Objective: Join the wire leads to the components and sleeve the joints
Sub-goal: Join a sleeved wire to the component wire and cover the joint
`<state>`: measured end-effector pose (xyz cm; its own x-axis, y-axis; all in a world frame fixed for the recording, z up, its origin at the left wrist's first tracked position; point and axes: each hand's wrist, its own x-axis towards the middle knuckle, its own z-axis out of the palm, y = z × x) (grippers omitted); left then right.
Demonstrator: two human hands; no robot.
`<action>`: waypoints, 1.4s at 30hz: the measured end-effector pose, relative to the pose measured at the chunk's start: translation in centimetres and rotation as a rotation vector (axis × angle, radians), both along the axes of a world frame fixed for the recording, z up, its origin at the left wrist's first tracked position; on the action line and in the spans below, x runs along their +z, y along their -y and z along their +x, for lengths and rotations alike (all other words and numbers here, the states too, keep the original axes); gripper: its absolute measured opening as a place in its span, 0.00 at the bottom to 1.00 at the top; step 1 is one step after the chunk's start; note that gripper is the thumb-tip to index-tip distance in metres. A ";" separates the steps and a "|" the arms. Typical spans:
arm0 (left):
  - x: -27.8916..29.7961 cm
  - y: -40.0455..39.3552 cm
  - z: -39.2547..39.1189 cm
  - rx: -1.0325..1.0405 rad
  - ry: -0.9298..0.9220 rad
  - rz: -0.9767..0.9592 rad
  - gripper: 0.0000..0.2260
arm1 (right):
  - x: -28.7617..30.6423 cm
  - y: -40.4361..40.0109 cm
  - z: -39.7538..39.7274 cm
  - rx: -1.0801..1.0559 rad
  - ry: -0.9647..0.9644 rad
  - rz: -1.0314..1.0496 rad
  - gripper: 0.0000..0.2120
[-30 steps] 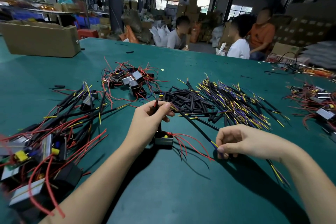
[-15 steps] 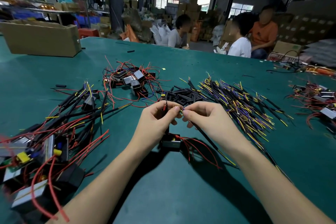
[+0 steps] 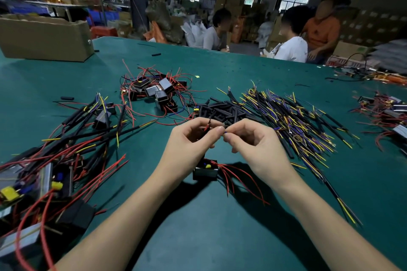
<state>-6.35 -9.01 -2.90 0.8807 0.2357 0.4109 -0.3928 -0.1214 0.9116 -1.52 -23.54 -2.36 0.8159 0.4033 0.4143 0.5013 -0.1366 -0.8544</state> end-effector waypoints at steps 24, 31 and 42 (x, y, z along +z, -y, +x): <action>-0.2 -0.9 -0.2 -0.069 -0.130 0.131 0.03 | 0.2 -0.2 0.0 -0.045 -0.017 0.011 0.08; 0.1 -1.1 -0.4 -0.078 -0.205 0.126 0.06 | 0.2 0.4 0.3 -0.089 0.080 -0.119 0.06; 0.0 -0.8 -0.3 0.010 -0.119 0.171 0.08 | 0.4 0.6 0.2 -0.095 0.142 -0.203 0.08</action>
